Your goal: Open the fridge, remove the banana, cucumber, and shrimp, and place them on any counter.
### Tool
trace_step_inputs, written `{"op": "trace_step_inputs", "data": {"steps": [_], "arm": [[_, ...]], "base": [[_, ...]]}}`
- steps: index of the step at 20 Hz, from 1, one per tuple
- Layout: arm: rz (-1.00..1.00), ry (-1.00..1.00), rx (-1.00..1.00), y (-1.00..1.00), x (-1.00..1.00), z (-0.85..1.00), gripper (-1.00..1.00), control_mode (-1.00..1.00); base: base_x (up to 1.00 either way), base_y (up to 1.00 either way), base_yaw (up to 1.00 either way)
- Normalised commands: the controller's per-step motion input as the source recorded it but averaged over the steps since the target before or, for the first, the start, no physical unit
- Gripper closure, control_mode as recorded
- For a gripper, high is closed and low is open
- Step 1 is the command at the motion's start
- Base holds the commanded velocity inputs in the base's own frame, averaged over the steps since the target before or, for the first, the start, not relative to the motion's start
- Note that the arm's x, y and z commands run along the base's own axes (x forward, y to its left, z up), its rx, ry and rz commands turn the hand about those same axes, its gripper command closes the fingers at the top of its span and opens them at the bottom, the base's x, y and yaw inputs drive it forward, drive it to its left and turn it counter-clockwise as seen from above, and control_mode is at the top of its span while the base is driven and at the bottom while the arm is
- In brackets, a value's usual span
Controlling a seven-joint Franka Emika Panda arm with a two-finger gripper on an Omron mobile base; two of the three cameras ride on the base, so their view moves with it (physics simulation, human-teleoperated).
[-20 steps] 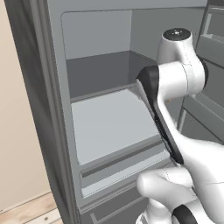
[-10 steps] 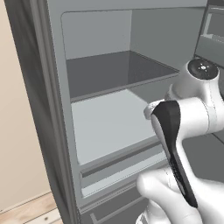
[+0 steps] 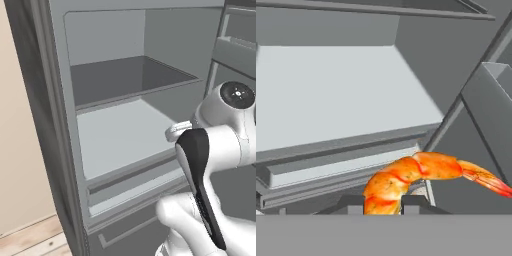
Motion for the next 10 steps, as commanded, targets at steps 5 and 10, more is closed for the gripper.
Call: {"op": "trace_step_inputs", "data": {"steps": [5, 10], "arm": [[0.00, 0.00, 0.00, 0.00, 0.00, 0.00, 1.00, 1.00], [0.00, 0.00, 0.00, 0.00, 0.00, 0.00, 1.00, 1.00]], "base": [[-0.95, 0.19, -0.07], [-0.78, 0.90, -0.16]]}}
